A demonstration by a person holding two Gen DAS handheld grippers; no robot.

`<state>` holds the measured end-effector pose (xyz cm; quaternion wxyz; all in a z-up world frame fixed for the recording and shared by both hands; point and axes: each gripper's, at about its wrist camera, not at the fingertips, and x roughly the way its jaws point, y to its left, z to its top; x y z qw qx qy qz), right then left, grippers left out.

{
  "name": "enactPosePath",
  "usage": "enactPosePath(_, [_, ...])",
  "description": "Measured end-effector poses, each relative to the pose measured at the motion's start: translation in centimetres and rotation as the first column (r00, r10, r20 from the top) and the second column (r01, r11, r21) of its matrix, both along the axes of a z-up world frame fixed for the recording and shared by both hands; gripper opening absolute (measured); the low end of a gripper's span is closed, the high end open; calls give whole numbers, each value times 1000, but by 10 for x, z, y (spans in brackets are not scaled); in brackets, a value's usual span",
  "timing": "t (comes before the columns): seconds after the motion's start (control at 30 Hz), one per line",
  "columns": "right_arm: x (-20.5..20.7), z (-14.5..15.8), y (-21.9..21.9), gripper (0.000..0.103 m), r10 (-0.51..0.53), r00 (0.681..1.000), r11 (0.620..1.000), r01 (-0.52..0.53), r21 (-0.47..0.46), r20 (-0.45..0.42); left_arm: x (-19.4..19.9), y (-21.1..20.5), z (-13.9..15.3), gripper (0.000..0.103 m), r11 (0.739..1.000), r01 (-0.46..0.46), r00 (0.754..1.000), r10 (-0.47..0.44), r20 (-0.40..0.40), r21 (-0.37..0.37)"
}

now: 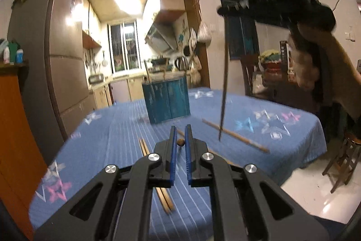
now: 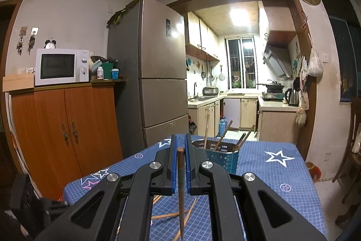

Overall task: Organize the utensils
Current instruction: 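Lift the chopstick with the left tool and carry it over the holder basket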

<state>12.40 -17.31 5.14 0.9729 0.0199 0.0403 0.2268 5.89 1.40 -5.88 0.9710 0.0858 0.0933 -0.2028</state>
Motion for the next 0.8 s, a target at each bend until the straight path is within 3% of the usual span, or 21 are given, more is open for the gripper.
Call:
enactPosePath(0.3, [9,24,-9,8,-24,999,1000,24,4,47,65,-3,64,5,998,22,999,-19,51,-64])
enactPosePath(0.53, [30,43,-16,7,-42,998,999,41,4,53,103,-30,106,5,999,44,995,-43,91,-9])
enactPosePath(0.8, [58,61,-21,7,-60,997,998,60,-1,45,137,-41,154,5,998,57,998,-57,39,10])
